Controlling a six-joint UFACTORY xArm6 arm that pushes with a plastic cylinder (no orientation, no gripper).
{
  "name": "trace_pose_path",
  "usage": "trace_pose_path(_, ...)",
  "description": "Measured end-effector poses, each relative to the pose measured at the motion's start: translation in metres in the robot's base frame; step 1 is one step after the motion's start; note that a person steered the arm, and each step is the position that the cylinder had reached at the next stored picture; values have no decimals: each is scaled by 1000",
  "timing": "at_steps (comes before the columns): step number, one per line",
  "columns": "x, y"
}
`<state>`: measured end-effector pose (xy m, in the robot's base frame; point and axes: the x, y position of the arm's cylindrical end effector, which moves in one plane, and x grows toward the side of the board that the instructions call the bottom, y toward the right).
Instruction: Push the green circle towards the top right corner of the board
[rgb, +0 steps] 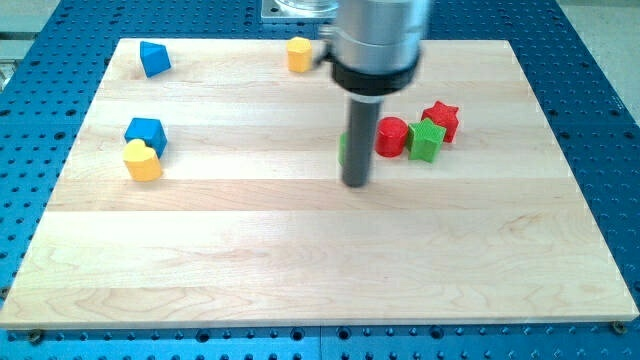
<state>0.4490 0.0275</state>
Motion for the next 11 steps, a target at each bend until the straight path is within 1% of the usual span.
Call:
trace_pose_path(1, -67, 4)
trace_pose_path(2, -127, 51)
trace_pose_path(3, -148, 118)
trace_pose_path(4, -125, 90)
trace_pose_path(5, -150, 53)
trace_pose_path(6, -182, 59)
trace_pose_path(7, -183, 119)
trace_pose_path(8, -169, 115)
trace_pose_path(9, -149, 138)
trace_pose_path(10, -191, 147)
trace_pose_path(11, -201, 159)
